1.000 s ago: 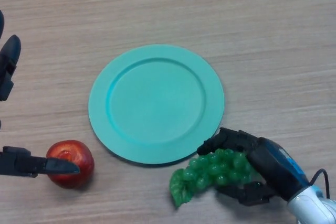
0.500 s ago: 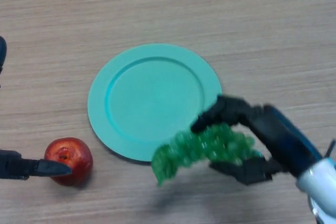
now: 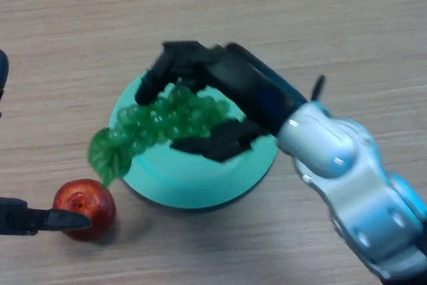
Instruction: Pick up the green grapes and place it on the plate
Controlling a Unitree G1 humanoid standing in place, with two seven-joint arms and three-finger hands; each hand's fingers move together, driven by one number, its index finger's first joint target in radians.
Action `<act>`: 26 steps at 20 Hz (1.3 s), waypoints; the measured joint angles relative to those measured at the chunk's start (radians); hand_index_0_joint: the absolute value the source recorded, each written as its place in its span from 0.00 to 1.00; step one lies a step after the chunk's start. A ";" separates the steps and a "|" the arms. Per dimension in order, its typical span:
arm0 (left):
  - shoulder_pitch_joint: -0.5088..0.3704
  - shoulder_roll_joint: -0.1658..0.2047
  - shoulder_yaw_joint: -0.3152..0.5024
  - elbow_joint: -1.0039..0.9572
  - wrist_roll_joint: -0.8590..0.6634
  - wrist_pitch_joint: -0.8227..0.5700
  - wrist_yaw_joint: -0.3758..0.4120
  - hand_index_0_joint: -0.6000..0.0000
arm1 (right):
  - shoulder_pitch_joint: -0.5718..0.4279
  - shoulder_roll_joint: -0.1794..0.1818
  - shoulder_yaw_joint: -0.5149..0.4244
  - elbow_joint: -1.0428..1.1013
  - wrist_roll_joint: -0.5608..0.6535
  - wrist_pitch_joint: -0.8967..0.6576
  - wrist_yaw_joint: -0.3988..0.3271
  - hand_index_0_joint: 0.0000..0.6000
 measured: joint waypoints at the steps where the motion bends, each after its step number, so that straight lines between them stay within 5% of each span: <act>1: 0.004 0.000 0.003 -0.001 0.000 -0.001 0.000 1.00 | -0.024 -0.001 0.008 0.051 -0.033 -0.020 -0.026 1.00; 3: 0.007 -0.007 0.003 -0.001 0.000 -0.009 0.000 1.00 | -0.044 -0.004 0.012 0.066 -0.045 -0.020 -0.050 1.00; 4: 0.008 -0.009 0.003 -0.001 0.000 -0.009 0.000 1.00 | -0.056 -0.004 0.014 0.066 -0.045 -0.020 -0.050 0.92; 7: 0.014 -0.009 0.003 -0.004 0.000 -0.010 0.000 1.00 | -0.064 -0.004 0.017 0.052 -0.035 -0.019 -0.050 0.25; 9: 0.015 -0.009 0.003 -0.004 0.000 -0.010 -0.001 1.00 | -0.051 -0.004 0.021 -0.016 0.016 0.027 -0.062 0.00; 18: 0.022 -0.009 0.023 -0.049 0.000 -0.010 -0.023 1.00 | 0.080 -0.004 -0.038 -0.213 0.031 0.159 -0.013 0.00; 22: 0.015 -0.009 0.031 -0.068 0.000 -0.010 -0.024 1.00 | 0.230 -0.002 -0.168 -0.378 0.023 0.172 0.060 0.00; 26: 0.001 -0.006 0.034 -0.165 -0.042 0.181 -0.024 1.00 | 0.371 0.002 -0.357 -0.521 0.093 0.172 0.057 0.00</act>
